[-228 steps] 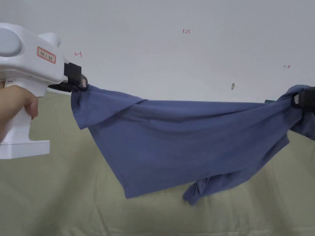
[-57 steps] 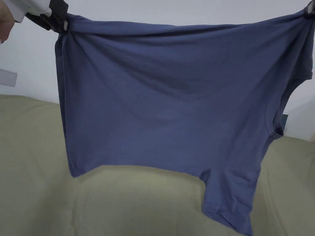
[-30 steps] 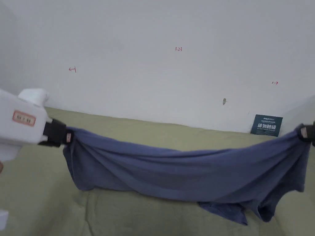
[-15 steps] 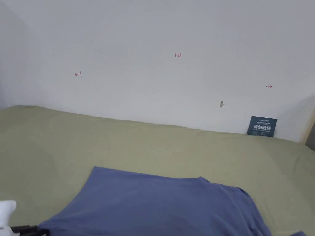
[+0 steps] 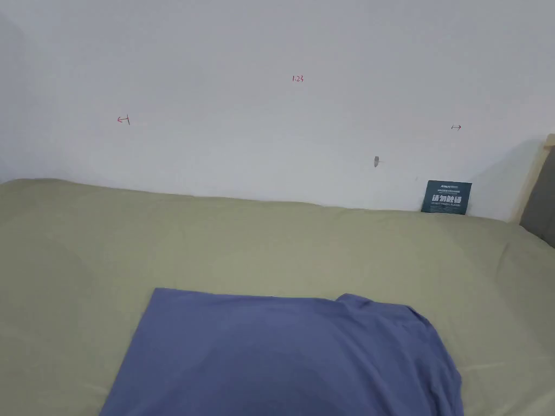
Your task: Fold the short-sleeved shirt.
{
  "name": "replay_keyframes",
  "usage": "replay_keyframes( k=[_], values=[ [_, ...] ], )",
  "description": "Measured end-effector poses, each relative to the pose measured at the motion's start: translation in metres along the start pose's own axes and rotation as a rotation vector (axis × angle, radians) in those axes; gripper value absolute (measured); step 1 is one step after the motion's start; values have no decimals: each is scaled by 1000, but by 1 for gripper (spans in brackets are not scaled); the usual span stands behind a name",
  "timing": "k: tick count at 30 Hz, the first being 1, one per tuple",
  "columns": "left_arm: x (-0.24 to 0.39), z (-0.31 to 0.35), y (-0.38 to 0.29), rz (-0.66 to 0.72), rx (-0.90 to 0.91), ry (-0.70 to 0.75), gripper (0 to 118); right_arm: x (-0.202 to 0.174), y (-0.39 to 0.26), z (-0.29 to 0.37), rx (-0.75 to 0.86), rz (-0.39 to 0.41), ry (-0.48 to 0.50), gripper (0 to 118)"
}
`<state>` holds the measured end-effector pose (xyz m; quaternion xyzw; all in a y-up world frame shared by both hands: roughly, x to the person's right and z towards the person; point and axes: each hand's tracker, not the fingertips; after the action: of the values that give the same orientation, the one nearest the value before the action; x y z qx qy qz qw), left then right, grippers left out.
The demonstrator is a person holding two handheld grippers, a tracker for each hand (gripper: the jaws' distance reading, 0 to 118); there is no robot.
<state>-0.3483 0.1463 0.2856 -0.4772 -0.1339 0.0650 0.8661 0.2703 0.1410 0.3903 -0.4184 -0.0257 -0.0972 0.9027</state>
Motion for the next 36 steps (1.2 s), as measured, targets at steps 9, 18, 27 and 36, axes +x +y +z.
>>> replay_keyframes(
  k=[9,18,27,36],
  values=[
    [-1,12,-28,-19,57,119,81,-10,-6,32,68,27,-61,86],
    [77,107,-46,31,479,125,76,-87,-21,119,449,125,-87,73],
    [89,95,-70,-37,402,209,0,-108,-46,114,346,157,-58,0],
    [16,23,-29,78,149,215,97,-105,-39,102,304,121,-46,0]
  ],
)
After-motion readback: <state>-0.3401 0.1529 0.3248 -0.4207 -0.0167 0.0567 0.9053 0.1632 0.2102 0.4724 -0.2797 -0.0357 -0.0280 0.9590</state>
